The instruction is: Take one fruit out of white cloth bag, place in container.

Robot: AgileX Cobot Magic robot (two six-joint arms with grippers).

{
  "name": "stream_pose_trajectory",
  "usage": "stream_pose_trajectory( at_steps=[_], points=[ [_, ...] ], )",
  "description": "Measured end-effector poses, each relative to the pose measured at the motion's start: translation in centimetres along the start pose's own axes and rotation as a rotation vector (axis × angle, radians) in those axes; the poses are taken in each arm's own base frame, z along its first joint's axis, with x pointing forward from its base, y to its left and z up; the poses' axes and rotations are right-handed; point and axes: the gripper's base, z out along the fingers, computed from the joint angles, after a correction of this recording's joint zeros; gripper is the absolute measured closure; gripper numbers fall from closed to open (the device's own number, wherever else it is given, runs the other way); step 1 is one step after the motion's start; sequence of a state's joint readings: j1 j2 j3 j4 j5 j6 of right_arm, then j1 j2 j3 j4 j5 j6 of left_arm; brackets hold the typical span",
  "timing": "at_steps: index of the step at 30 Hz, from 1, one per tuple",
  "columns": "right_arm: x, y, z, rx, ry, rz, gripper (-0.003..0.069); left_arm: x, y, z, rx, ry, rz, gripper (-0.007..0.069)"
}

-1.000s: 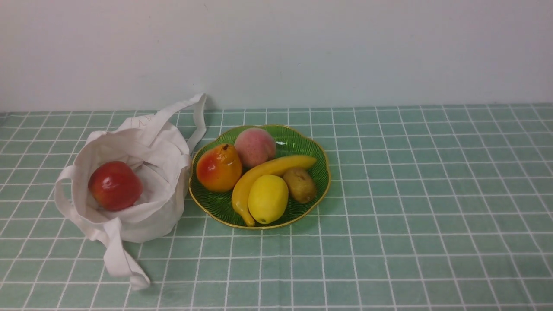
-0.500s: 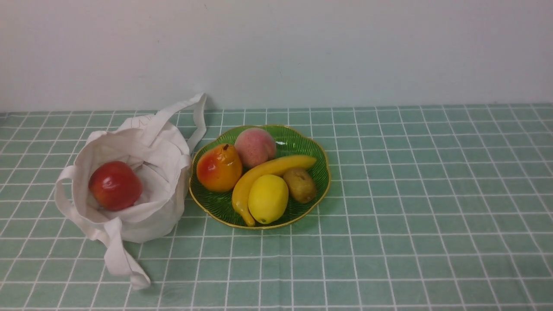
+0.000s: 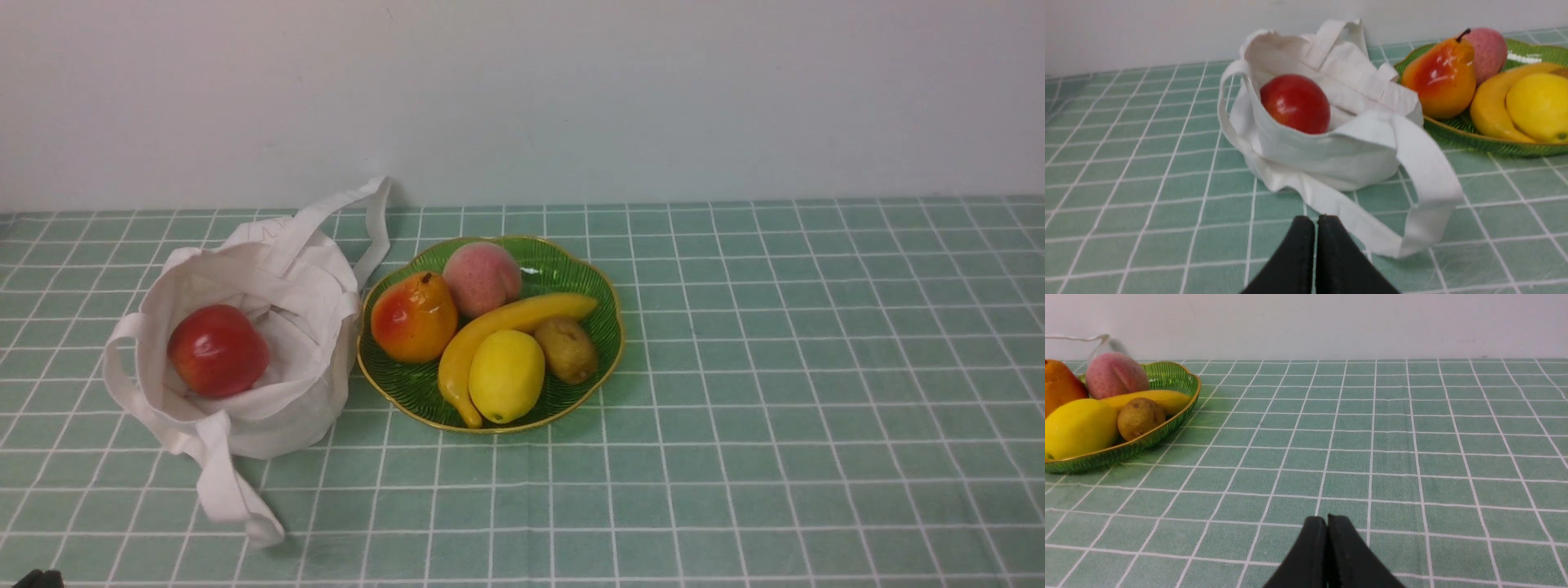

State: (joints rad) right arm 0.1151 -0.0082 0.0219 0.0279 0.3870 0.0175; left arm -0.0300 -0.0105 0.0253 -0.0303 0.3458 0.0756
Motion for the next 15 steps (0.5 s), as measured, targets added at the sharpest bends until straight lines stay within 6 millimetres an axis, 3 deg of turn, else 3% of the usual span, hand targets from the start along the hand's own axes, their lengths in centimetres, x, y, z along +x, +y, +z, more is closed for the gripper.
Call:
stream_pose_trajectory(
  at_steps=[15],
  points=[
    [0.0, 0.0, 0.0, 0.0, 0.0, 0.0, 0.0671, 0.34, -0.06, 0.02, 0.005, 0.032, -0.013, 0.0631]
  ],
)
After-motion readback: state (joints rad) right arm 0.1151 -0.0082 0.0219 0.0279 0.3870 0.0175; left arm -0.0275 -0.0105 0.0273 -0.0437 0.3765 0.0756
